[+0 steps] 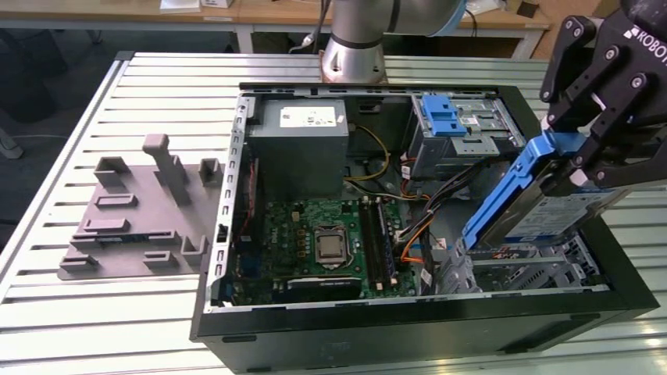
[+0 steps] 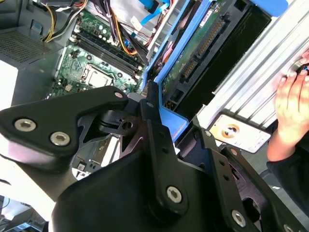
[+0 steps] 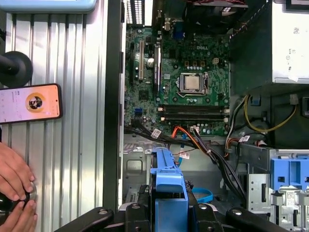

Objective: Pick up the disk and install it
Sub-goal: 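Insert the disk into the insertion slot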

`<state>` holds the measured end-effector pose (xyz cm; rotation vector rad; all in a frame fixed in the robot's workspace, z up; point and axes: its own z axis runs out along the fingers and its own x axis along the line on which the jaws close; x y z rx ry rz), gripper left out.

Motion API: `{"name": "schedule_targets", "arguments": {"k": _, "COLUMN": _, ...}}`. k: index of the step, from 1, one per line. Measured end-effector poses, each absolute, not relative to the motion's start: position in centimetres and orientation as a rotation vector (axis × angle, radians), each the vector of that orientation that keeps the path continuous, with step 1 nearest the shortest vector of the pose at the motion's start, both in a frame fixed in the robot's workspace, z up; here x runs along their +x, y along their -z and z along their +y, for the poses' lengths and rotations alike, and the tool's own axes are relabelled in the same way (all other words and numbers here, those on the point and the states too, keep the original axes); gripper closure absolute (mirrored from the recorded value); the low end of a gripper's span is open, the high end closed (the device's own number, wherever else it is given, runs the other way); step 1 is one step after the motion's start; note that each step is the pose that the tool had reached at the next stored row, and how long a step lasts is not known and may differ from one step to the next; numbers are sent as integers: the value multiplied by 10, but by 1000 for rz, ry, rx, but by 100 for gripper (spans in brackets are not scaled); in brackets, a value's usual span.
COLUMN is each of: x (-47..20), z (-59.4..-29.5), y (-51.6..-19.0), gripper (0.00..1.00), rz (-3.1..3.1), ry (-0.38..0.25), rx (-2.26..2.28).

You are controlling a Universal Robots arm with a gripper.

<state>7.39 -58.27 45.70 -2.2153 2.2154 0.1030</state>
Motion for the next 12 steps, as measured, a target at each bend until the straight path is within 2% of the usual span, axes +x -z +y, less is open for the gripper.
{"name": "schedule_targets", "arguments": {"k": 12, "x": 79, "z": -583, "y": -452, "gripper": 64, "rz": 2216, "ry": -103, "rx": -2215}}
